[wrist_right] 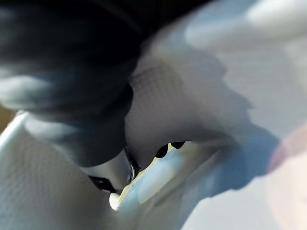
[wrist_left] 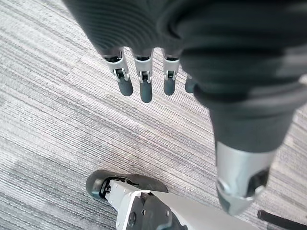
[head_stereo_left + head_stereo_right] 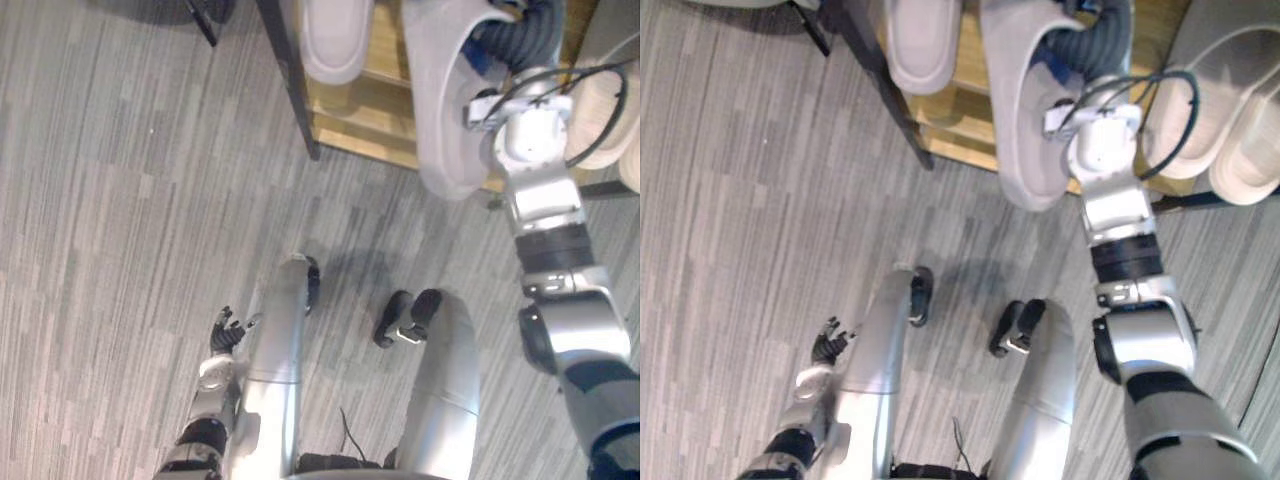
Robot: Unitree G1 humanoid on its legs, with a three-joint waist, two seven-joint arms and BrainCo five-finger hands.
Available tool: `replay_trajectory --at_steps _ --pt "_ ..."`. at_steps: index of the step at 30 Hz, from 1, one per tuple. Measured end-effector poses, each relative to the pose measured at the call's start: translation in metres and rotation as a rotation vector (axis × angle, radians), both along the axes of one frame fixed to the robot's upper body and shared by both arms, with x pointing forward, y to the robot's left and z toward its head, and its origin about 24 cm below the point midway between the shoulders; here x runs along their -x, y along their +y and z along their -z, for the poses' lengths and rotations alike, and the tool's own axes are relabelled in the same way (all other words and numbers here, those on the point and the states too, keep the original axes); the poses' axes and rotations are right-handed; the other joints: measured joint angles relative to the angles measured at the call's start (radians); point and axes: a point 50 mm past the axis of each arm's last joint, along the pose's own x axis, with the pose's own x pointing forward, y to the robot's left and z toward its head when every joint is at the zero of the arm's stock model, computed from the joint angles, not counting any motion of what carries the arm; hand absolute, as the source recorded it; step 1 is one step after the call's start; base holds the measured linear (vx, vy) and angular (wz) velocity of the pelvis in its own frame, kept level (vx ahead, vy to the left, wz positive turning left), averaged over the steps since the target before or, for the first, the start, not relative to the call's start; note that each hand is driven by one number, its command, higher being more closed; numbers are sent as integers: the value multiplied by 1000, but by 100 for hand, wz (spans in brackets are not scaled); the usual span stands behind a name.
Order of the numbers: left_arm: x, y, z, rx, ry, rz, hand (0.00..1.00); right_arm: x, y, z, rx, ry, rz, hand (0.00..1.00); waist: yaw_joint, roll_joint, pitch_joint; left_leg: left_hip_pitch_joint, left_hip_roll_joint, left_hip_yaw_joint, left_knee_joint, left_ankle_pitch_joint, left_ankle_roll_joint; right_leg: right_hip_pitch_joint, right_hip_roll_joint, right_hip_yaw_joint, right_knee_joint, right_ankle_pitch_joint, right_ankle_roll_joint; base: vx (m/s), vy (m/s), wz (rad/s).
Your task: Organize the slippers on the shoe rack
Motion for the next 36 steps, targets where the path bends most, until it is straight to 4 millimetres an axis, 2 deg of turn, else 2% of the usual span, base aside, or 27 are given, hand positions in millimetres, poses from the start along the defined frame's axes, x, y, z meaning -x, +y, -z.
replay_trajectory --at_steps 3,5,10,12,13,17,26,36 --pt "0 -1 0 4 -1 0 0 -6 -8 -5 -19 20 44 100 10 0 -8 -31 0 -11 15 2 -3 -20 -2 -11 17 -6 -7 -3 -15 8" --pt "-1 -2 1 12 0 -7 0 -4 -8 -19 -35 -14 58 100 16 0 -12 -55 -2 -12 19 6 -9 -46 -3 -10 27 -7 -8 -9 -13 5" --pt "-2 -1 0 23 -6 -38 0 -7 -13 -27 -75 -20 98 100 24 0 -13 -67 -3 -22 23 9 -16 -52 -8 -21 37 -14 -19 -16 -16 5" --pt "0 -1 2 24 -4 -44 0 -8 -15 -27 -92 -19 115 100 26 -1 -33 -86 -4 -22 23 11 -19 -71 -10 -22 41 -15 -21 -12 -10 6" --pt "0 0 2 24 1 -48 0 -8 -15 -28 -98 -21 122 0 26 -1 -34 -88 -6 -24 23 13 -21 -73 -12 -24 44 -16 -23 -1 -8 6" --pt "0 0 3 23 5 -66 0 -8 -17 -34 -133 -33 154 0 28 -1 -34 -87 -7 -26 23 14 -24 -73 -14 -26 47 -17 -25 0 -4 2" --pt "2 5 6 62 20 -135 0 -6 -31 -35 -238 -40 197 0 32 -1 -35 -82 -7 -24 19 18 -28 -71 -13 -23 47 -17 -25 0 0 0" --pt "2 6 8 73 25 -158 0 -7 -29 -34 -248 -36 188 0 31 -1 -45 -58 2 -23 -7 26 -37 -57 -2 -25 26 -12 -33 -2 -3 -1"
